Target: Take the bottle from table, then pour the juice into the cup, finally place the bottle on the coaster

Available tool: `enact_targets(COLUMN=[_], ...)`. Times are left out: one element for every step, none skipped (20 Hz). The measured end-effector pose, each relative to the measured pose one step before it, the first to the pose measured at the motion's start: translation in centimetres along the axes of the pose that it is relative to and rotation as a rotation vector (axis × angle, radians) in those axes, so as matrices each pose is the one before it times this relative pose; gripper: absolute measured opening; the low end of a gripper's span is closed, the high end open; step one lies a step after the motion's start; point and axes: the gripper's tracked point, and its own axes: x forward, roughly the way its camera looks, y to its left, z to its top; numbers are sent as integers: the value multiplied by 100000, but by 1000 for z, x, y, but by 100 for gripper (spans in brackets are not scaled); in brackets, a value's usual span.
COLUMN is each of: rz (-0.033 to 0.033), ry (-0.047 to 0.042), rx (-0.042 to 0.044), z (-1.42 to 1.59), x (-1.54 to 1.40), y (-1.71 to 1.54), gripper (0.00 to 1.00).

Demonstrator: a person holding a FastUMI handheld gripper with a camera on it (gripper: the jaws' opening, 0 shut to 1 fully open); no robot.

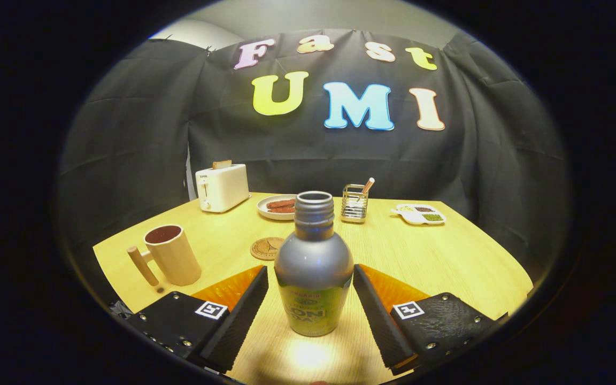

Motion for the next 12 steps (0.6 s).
enact_targets(rz=[-28,-186,40,-26,64,53,111,-124,-131,-75,-213,40], ry=[758,778,823,778,974,781,1028,744,589,765,531,544], rx=[148,196,165,128,143,111,133,120,271,355,298,335], z=[-216,-294,-261,-268,-317,-201,-575,-354,-234,-419,-136,-146], x=[112,77,179,134,121,31,98,15,92,119,125,163], y=[10,-9,-10,-55,94,44,44,-23,-46,4,-42,-17], gripper=[97,97,97,97,97,97,97,97,97,97,97,97])
